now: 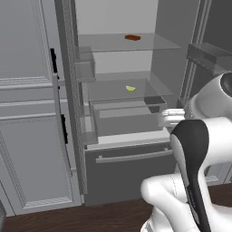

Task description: Grab a lemon wedge from the fridge and one ice cube from the ice bowl, and put them in the glass of lemonade.

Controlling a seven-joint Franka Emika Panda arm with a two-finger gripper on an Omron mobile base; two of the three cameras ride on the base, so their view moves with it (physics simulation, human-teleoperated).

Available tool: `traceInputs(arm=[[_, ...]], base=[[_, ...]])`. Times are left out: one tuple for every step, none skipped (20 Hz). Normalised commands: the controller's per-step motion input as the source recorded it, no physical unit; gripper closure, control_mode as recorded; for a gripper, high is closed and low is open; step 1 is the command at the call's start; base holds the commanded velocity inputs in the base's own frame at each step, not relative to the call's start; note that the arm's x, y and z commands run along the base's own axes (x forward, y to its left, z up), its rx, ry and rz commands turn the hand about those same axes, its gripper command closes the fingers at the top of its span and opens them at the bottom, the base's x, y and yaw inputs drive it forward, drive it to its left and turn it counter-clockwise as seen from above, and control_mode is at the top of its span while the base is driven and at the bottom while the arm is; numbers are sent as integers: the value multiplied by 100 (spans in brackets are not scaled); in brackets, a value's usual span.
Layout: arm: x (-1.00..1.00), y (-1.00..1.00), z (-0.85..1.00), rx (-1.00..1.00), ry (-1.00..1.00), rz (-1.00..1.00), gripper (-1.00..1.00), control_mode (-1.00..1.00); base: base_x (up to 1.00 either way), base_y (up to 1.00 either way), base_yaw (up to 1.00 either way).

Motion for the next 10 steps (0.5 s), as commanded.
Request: traceInputs(arm=[[67,-6,-19,0,0,0,-100,-100],[0,0,0,0,0,0,-100,100],[0,0,0,0,0,0,-100,100],[0,0,0,0,0,0,-100,100],[0,0,0,0,0,0,-100,100],[0,0,0,0,0,0,-100,100],[0,0,0,0,0,0,-100,100],[0,0,0,0,0,0,-100,100],[0,0,0,0,0,0,-100,100],[0,0,0,0,0,0,-100,100]], base=[[0,0,0],[97,-13,3],[100,-19,4],[100,-16,4],[100,-14,5],[100,-14,5],[100,-15,5],[100,-16,4],[100,-19,3],[84,-31,0]])
